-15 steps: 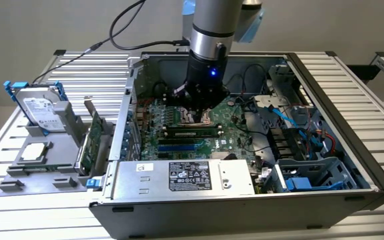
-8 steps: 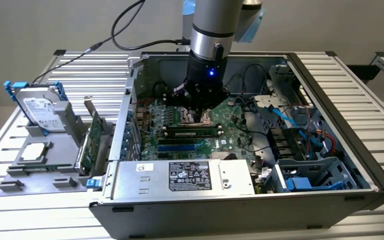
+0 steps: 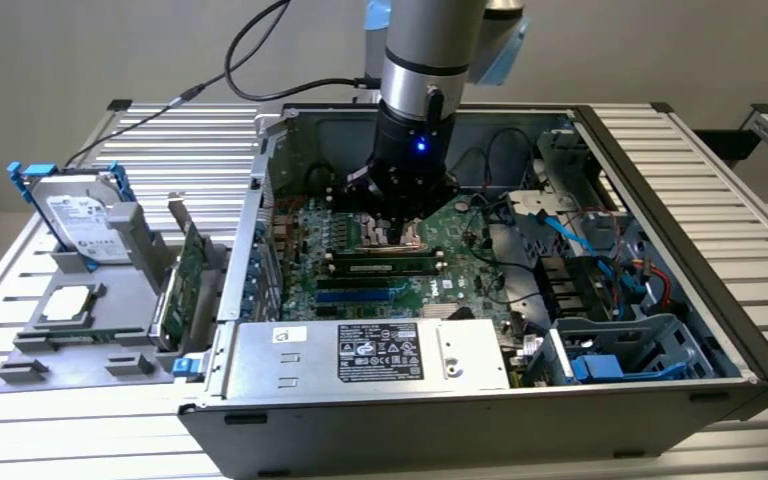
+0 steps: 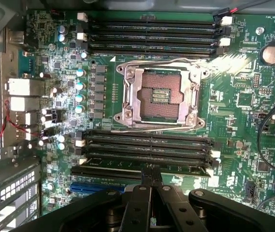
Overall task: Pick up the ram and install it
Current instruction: 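Press down the ram until it locks into place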
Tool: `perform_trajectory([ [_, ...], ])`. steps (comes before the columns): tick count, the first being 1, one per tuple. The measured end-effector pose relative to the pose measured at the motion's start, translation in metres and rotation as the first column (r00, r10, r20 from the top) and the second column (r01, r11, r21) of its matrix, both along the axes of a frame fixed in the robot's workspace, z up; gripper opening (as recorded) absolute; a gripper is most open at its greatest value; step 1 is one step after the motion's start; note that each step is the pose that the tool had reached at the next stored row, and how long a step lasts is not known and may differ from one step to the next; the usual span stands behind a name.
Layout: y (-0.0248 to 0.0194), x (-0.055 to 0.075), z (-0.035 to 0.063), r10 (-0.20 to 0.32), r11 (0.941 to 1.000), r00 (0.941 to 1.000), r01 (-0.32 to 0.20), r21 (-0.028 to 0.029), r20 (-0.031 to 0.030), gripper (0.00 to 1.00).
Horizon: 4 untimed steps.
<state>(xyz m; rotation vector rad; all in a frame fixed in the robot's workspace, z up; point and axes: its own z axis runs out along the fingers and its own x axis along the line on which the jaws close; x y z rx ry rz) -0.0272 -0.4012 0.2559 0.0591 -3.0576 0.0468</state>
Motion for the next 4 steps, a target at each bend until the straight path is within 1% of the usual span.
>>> perform_trajectory([
  [4, 0.0000, 0.0000, 0.0000, 0.000, 1.0000, 1.0000, 0.000, 0.0001, -0.0003, 0.11],
])
